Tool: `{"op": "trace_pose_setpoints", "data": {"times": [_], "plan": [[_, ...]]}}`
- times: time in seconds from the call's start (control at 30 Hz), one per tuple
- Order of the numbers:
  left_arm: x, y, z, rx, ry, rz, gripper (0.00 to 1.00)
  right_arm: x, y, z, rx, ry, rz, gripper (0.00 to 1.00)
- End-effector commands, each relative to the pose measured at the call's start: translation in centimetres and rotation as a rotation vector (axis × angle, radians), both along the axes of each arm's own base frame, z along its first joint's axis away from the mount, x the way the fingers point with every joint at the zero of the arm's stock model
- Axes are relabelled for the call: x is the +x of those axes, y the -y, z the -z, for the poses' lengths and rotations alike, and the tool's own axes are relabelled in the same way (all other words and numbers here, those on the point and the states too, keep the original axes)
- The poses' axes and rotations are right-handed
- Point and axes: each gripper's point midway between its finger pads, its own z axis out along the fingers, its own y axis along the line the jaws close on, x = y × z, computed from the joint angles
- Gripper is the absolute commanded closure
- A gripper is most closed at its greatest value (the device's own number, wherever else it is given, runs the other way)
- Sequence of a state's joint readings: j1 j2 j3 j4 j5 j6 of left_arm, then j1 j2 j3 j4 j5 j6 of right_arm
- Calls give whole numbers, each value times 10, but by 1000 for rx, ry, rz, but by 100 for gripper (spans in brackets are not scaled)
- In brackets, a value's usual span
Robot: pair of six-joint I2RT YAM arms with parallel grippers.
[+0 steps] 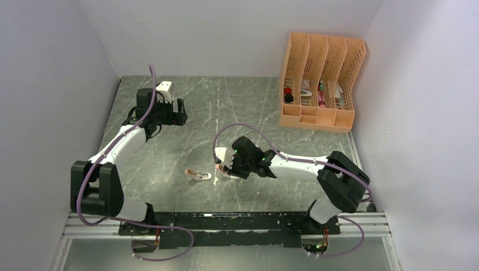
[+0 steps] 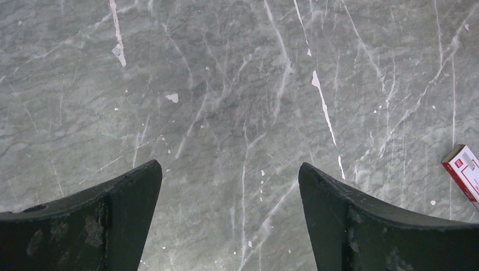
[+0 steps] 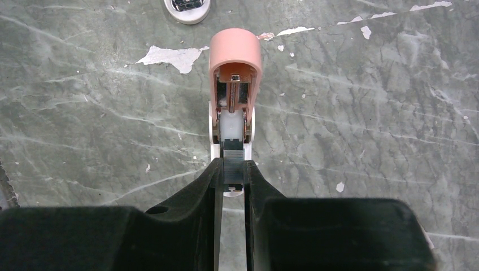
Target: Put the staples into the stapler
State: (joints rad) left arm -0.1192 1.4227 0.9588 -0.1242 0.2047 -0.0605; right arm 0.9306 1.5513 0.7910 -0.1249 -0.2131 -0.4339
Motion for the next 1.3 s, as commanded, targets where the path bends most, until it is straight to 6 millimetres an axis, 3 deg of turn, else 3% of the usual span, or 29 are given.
{"op": "trace_pose_setpoints", "data": {"times": [0.0,0.83,1.27], "plan": [[11,2,-19,-26,51,11,5,-12,6,7,-34,-44,-28,84],[11,2,-18,-25,50,10,5,-9,6,8,-39,-37,-19,73],[11,2,-17,-27,46,10,5,-6,5,5,-32,-16,-16,74]]}}
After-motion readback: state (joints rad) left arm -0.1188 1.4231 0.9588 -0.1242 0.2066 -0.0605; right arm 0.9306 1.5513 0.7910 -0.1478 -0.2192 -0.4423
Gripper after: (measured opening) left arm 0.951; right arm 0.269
